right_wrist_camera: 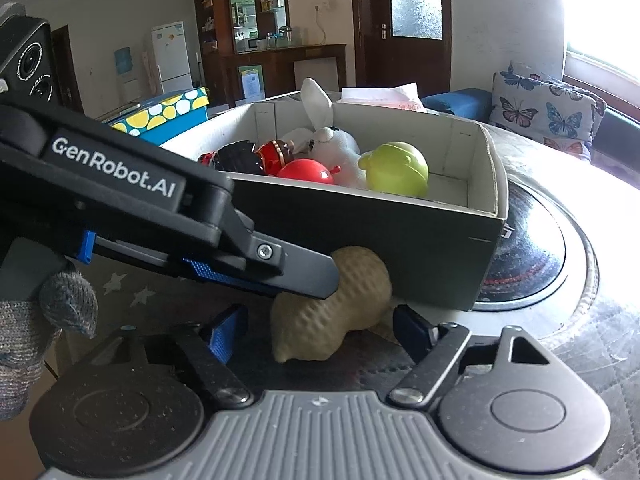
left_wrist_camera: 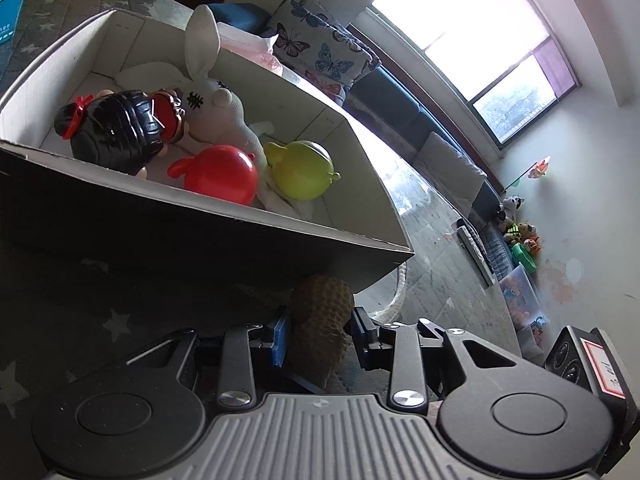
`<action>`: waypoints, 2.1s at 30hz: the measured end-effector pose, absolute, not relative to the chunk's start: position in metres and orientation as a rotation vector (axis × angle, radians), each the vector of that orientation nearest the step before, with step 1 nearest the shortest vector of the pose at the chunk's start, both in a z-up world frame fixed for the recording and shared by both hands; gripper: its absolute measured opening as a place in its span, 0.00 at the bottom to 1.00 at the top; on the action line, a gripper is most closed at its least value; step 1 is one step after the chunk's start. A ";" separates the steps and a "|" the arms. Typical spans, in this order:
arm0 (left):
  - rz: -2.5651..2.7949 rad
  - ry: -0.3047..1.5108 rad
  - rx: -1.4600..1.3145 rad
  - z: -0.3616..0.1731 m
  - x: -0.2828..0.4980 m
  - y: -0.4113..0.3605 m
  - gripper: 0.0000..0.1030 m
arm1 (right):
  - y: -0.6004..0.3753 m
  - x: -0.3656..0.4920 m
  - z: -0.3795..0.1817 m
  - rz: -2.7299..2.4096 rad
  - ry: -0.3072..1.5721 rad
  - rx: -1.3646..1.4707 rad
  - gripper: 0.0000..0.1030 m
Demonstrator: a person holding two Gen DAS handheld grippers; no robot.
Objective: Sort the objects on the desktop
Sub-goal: 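Close the left tool on the peanut toy and lift it, then carry the peanut toy over the box and open the left tool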
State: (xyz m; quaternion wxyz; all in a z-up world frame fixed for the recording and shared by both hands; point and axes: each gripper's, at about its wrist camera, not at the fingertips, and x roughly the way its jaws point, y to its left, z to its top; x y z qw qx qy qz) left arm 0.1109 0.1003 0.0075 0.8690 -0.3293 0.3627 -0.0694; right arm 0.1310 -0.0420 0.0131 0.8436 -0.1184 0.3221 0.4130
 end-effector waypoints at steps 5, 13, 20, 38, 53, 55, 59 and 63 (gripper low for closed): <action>-0.147 0.767 -0.693 0.004 0.113 0.099 0.34 | -0.043 0.132 0.014 0.864 0.678 -0.251 0.68; -0.171 0.775 -0.700 0.005 0.109 0.097 0.33 | -0.047 0.125 0.019 0.857 0.673 -0.264 0.57; -0.187 0.707 -0.686 0.029 0.097 0.100 0.32 | -0.046 0.113 0.045 0.880 0.593 -0.293 0.57; -0.104 0.587 -0.687 0.063 0.154 0.166 0.32 | 0.036 0.197 0.079 0.930 0.552 -0.282 0.54; -0.046 0.616 -0.722 0.041 0.181 0.194 0.33 | 0.070 0.233 0.057 0.911 0.642 -0.289 0.55; -0.038 0.615 -0.726 0.040 0.178 0.195 0.33 | 0.070 0.233 0.056 0.910 0.645 -0.287 0.55; -0.017 0.610 -0.730 0.040 0.170 0.197 0.33 | 0.065 0.232 0.056 0.905 0.637 -0.284 0.57; -0.004 0.608 -0.713 0.044 0.160 0.193 0.33 | 0.059 0.227 0.061 0.905 0.619 -0.275 0.64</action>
